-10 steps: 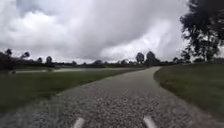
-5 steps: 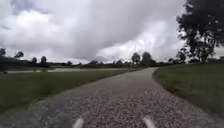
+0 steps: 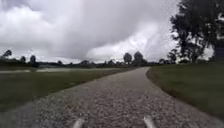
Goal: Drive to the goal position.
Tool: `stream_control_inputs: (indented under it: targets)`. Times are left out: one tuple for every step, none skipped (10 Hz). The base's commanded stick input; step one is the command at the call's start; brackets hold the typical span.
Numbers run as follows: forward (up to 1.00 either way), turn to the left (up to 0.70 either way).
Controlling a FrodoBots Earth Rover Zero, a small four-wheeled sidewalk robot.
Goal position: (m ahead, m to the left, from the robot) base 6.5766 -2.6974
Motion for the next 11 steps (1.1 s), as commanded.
stream_control_inputs:
  targets:
    - [0.85,-0.33]
    - [0.85,-0.2]
    - [0.85,-0.06]
    - [0.85,0.0]
    - [0.85,0.0]
    - [0.85,0.0]
    - [0.85,-0.01]
    - [0.85,-0.04]
    - [0.85,-0.06]
    - [0.85,-0.09]
    - [0.85,-0.27]
